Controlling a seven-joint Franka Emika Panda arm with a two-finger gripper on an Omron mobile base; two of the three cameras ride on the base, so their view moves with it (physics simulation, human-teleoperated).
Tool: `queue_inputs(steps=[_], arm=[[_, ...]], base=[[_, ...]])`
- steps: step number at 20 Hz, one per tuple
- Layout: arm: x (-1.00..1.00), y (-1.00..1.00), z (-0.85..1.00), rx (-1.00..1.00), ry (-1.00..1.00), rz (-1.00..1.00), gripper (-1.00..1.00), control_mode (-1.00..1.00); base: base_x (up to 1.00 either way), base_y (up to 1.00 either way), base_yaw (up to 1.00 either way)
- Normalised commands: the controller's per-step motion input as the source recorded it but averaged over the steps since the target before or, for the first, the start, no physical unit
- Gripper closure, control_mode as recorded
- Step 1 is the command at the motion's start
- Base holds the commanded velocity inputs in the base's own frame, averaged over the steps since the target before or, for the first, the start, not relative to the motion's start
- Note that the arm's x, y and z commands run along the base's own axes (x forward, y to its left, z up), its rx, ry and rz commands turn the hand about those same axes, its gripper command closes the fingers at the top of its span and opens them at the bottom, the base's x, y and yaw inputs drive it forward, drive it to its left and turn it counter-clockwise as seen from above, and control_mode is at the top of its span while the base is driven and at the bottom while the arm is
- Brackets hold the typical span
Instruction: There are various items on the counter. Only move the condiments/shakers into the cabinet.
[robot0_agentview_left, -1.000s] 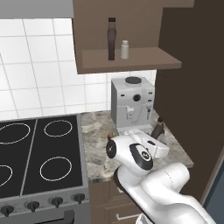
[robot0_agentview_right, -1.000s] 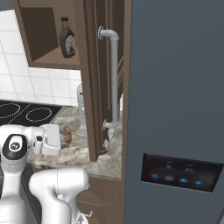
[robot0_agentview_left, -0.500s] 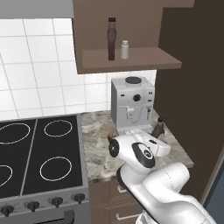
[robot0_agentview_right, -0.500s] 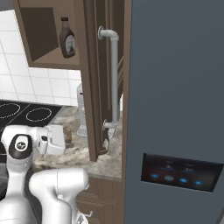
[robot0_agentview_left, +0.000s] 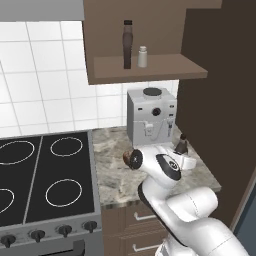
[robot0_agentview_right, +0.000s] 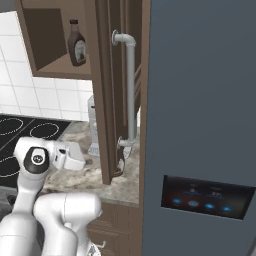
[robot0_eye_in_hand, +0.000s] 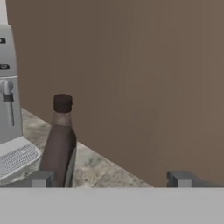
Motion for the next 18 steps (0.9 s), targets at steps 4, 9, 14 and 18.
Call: queue_inputs(steps=[4, 9, 14, 18], arm=[[0.13, -0.03, -0.43, 0.00, 0.06, 0.02, -1.00, -1.00], [0.00, -0.09, -0.49, 0.00, 0.03, 0.02, -1.00, -1.00], [0.01, -0.19, -0.29, -0.01, 0.00, 0.02, -1.00, -1.00], [0.01, -0.31, -0.13, 0.00, 0.00, 0.03, -1.00, -1.00]], base=[[0.00, 0.00, 0.00], [0.00, 0.00, 0.00], [0.00, 0.00, 0.00], [0.00, 0.00, 0.00]])
